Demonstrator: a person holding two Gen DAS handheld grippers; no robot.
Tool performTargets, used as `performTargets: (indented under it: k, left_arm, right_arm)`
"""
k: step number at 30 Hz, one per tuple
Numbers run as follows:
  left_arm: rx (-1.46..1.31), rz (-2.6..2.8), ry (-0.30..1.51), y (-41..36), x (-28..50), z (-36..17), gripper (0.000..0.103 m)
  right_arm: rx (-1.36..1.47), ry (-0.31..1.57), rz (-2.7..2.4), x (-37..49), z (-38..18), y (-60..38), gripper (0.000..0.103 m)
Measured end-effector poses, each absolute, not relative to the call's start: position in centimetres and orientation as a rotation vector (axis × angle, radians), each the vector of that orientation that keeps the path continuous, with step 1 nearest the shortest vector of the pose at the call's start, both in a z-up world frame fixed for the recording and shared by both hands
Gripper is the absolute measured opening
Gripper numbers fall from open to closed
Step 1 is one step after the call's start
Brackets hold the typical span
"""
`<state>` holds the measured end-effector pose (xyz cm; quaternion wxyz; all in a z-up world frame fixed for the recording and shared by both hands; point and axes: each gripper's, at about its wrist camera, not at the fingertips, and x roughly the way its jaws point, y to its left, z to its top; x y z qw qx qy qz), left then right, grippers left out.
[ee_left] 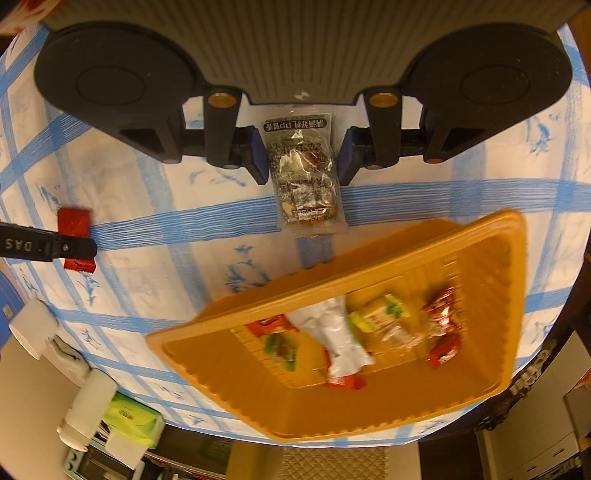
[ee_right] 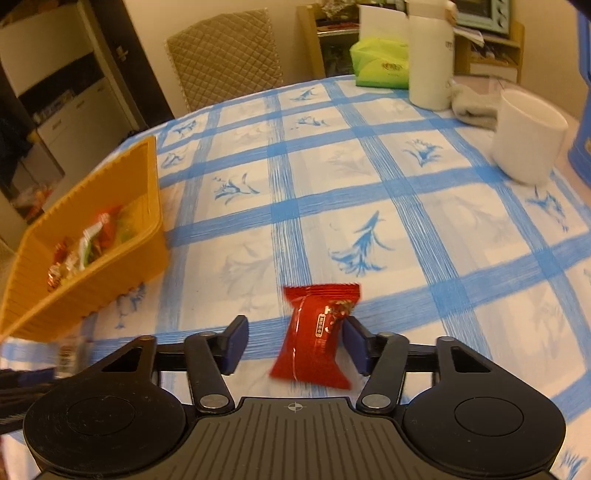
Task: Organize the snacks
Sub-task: 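Grasp the clear snack packet with the left tool while the right grasps the red candy, then carry the clear packet and red candy over the orange tray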
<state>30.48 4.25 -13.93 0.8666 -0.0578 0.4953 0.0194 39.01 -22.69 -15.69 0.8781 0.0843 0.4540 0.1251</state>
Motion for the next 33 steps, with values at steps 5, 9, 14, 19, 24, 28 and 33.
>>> performTargets:
  k: [5,9,14,19,24,28,33]
  left_arm:
    - [-0.138,0.052,1.034,5.1,30.1,-13.9,0.037]
    - [-0.132,0.051,1.031,5.1,30.1,-14.0,0.037]
    - [-0.123,0.051,1.025,4.9,30.0,-14.0,0.037]
    - [-0.119,0.047,1.027,4.8,29.6,-14.0,0.036]
    - [-0.116,0.034,1.024,4.4,28.8,-13.6,0.036]
    - [-0.115,0.022,1.011,4.2,27.8,-12.9,0.036]
    - [-0.127,0.015,0.989,4.5,26.2,-11.3,0.036]
  right_arm:
    - [0.080,0.942,0.253,38.9,-16.4,-21.6,0.041]
    - [0.072,0.947,0.251,38.8,-16.8,-21.7,0.032]
    - [0.073,0.951,0.267,38.5,-16.4,-21.9,0.027]
    - [0.082,0.945,0.298,37.8,-15.7,-21.9,0.026]
    - [0.098,0.941,0.345,36.8,-14.8,-21.5,0.025]
    - [0.103,0.934,0.394,35.8,-13.9,-20.8,0.025]
    - [0.111,0.924,0.466,34.4,-12.6,-19.6,0.025]
